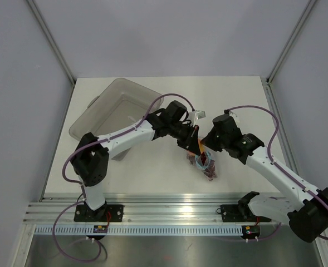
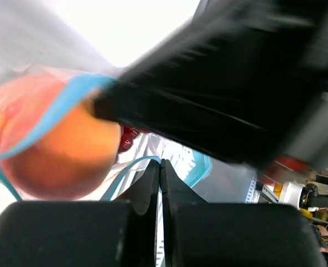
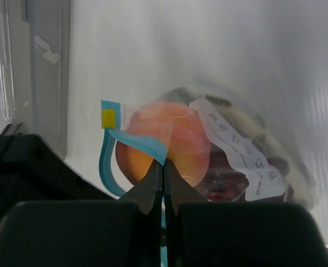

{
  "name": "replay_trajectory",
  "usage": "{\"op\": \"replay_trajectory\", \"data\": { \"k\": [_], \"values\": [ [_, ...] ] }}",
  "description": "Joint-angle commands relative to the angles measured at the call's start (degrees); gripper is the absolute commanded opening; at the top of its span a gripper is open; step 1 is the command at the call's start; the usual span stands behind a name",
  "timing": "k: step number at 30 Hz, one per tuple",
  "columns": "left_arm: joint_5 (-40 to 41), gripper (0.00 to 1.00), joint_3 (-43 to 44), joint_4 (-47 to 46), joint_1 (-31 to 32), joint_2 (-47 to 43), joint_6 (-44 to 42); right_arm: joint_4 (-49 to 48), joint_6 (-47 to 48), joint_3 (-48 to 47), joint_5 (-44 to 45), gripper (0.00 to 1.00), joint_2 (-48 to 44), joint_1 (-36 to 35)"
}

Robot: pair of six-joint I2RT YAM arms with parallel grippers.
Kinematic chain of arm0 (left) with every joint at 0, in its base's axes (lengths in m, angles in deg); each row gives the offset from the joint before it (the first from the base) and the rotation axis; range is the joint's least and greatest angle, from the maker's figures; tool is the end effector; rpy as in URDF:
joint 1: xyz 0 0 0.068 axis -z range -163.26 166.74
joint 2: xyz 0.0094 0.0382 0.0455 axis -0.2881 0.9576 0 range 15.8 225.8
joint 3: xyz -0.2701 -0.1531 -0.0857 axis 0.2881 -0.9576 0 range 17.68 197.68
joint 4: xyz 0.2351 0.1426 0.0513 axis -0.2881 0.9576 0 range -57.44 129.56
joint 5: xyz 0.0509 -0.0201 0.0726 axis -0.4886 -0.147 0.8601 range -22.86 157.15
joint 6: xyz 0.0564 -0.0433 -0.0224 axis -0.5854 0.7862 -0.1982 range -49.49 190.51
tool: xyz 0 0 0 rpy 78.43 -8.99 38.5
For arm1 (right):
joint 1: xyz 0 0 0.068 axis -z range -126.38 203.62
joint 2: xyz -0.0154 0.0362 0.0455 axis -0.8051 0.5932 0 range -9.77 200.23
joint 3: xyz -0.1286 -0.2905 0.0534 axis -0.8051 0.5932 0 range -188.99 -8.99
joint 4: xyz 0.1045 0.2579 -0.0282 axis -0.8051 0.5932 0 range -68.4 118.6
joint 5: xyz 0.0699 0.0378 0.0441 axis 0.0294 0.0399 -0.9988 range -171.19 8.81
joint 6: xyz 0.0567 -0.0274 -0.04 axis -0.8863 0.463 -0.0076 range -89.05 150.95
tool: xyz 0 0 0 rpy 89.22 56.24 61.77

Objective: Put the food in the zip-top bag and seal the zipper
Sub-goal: Adjust the zipper food storage bag at the center of the board.

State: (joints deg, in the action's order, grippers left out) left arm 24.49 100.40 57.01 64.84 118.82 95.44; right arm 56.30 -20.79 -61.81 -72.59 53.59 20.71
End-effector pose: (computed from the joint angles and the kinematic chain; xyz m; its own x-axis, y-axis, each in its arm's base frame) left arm 0.2656 -0.3595 0.3002 -0.7926 0.4190 -0.4430 0.5896 0.3415 -0.7320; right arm 0.2111 0.1255 0.3089 -0.7216 0.4578 -0.5194 0.1902 0.8523 0.4872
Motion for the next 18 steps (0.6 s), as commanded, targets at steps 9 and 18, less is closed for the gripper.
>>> {"op": "replay_trajectory", "data": {
  "k": [9, 18],
  "values": [
    [-1.2, 0.00, 2.2, -4.8, -2.0, 0.7, 0.3, -0.7, -4.2, 1.8, -0.5, 0.00, -7.5, -1.3],
    [-3.8, 0.00, 5.9, -5.9, -2.7, 1.7, 2.1, -7.7, -6.6, 4.7, -3.3, 0.00, -3.6, -2.8]
  ]
}}
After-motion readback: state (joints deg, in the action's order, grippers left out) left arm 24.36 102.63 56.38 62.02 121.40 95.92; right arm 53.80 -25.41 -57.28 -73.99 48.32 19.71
